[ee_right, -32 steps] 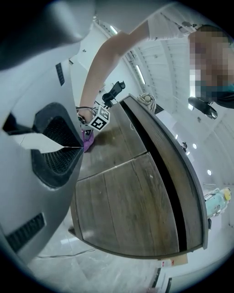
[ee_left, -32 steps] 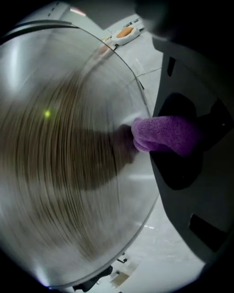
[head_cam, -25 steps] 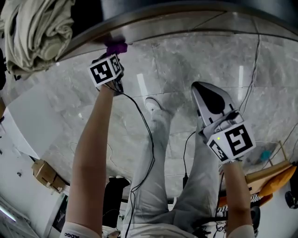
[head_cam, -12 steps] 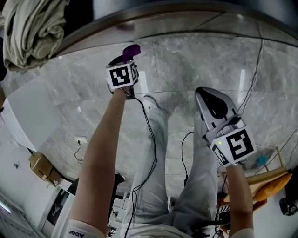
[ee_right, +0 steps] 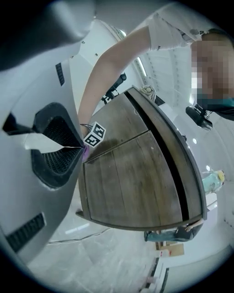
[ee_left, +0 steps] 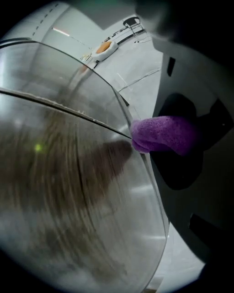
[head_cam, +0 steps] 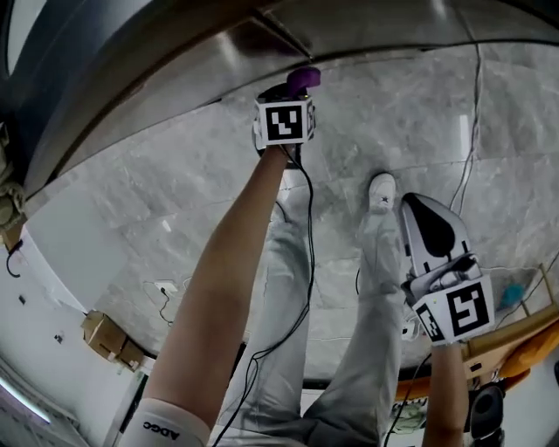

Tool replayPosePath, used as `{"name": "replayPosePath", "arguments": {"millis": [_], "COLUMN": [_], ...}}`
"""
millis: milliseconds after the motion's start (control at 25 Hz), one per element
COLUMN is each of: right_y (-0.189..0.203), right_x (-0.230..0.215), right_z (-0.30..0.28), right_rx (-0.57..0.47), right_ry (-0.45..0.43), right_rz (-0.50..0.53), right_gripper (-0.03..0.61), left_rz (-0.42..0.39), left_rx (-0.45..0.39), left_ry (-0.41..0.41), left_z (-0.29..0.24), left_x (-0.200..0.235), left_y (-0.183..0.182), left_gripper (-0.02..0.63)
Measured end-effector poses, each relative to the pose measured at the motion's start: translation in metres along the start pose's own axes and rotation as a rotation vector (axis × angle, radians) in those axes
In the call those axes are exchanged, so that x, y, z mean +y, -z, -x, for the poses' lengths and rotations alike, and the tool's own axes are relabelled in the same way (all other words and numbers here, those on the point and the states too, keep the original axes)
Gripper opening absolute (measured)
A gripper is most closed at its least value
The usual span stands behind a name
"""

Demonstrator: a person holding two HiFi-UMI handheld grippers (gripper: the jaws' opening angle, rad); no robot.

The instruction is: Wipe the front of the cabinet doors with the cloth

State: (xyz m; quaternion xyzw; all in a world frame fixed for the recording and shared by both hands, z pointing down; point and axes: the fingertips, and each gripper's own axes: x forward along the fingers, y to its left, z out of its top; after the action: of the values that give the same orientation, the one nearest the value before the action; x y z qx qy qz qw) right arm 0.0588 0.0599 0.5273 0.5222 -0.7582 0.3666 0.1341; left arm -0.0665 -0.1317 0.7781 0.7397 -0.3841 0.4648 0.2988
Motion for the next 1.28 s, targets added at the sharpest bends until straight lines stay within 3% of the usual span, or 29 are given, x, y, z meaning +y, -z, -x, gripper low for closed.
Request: {"name": "replayPosePath", "arguments": {"millis": [200, 400, 680, 840, 920, 1000, 1080, 1280], "right_y": [0.03, 0.034, -0.015, -0.028, -0.032, -0.033, -0.03, -0.04], "right_x": [-0.022, 0.0, 0.056, 0.078, 0.087, 0.1, 0.117, 0.148], "right_z": [0.008, -0.015, -0.078, -0.104, -0.111, -0.112, -0.107, -0.092], "right_rx": [-0.014, -0.028, -0.056, -0.033, -0.023, -0.018, 0.001, 0.06], "right_ry": [0.105, 0.119, 0.026, 0.006, 0.008, 0.009, 0.007, -0.018], "right_rz": [-0.076, -0.108, -0.034, 0.019, 0.033, 0.024, 0.009, 0.092], "right_gripper": [0.026, 0.027, 0.027, 0.028, 0.026, 0.026, 0.026, 0.026], "left_rz": [0.039, -0.016, 0.218, 0.26, 0.34, 0.427, 0.46, 0.376], "left_rx": [0.005, 0.09, 0.127, 0.129, 0.098, 0.048, -0.026, -0.282], "left_ry": [-0.023, -0.061, -0.246, -0.269, -0.275, -0.244, -0.145, 0.172], "left_z": [-0.027, -0.004, 0.045, 0.061, 0.069, 0.086, 0.116, 0.241], "left_x": [0.024, 0.097, 0.248, 0.294, 0.305, 0.305, 0.285, 0.193], "left_y": [-0.006, 0.024, 0.093, 0.113, 0.123, 0.13, 0.13, 0.093], "left_gripper": [0.094, 0.094, 0.094, 0.094, 0.094, 0.094, 0.094, 0.094]}}
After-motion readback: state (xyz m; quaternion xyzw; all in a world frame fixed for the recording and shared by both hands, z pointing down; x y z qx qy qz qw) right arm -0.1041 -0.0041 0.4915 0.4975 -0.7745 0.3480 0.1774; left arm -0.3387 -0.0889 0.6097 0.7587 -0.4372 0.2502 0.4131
